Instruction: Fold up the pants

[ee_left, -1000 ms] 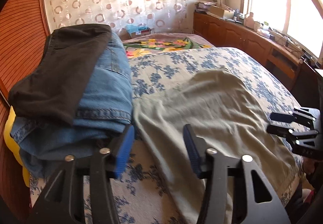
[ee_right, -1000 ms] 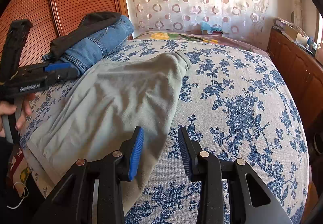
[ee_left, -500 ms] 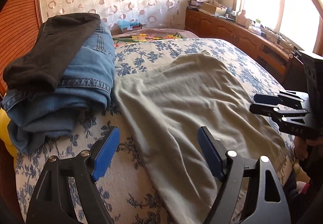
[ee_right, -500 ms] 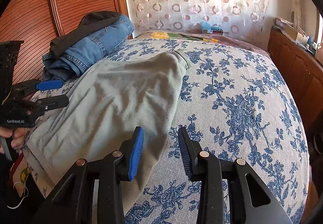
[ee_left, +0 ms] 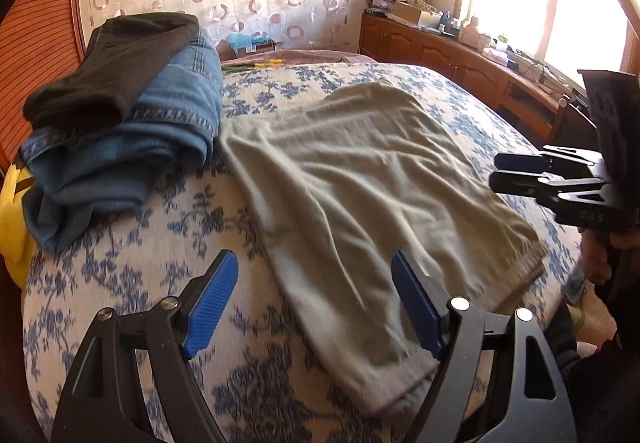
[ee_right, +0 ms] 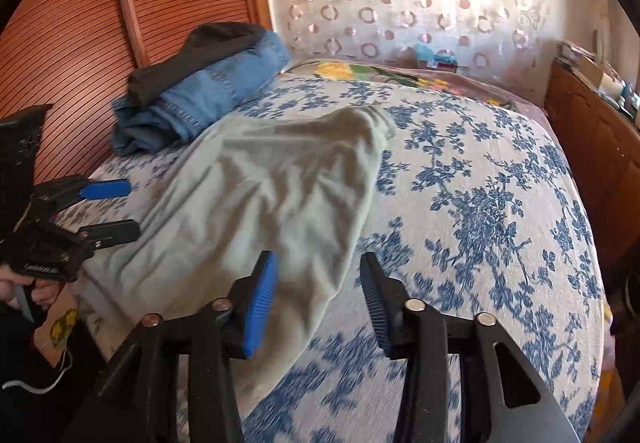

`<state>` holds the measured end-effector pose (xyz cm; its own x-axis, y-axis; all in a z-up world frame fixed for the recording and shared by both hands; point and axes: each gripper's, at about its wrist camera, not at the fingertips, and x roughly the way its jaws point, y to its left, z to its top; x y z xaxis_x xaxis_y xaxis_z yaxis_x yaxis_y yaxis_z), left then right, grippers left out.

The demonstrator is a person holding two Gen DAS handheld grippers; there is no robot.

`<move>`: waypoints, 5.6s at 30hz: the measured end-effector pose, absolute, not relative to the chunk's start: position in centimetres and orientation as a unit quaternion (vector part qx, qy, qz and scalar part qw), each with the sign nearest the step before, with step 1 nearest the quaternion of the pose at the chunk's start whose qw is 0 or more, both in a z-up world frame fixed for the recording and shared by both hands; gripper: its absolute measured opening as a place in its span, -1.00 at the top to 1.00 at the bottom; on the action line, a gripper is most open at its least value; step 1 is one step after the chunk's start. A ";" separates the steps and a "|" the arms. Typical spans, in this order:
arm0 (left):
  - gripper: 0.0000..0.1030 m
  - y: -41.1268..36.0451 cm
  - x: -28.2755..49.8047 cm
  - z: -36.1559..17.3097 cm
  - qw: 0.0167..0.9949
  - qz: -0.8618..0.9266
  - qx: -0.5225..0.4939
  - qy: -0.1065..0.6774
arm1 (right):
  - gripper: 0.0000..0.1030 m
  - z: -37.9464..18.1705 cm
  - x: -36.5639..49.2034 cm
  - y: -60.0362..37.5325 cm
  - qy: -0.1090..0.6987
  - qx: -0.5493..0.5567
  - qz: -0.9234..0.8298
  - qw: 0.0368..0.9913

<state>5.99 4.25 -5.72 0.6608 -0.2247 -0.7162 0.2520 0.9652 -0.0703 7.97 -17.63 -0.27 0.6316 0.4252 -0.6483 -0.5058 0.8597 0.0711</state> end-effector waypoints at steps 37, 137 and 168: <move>0.78 5.2 0.2 -5.5 0.908 -0.164 -0.027 0.384 | 0.66 -1.0 0.7 -12.2 0.357 -0.172 0.322 0.860; -0.11 4.3 0.7 -7.5 0.909 -0.109 -0.019 0.403 | 0.39 -1.3 1.1 -18.0 0.367 -0.057 0.266 0.890; 0.12 4.4 -2.1 -7.4 0.905 -0.132 -0.031 0.404 | 0.25 -1.4 0.3 -17.7 0.374 -0.062 0.271 0.885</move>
<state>-2.08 4.37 -7.38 0.6392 -0.2641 -0.7222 0.2143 0.9632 -0.1625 0.27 -17.65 -1.36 0.5736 0.4339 -0.6948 -0.5267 0.8450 0.0929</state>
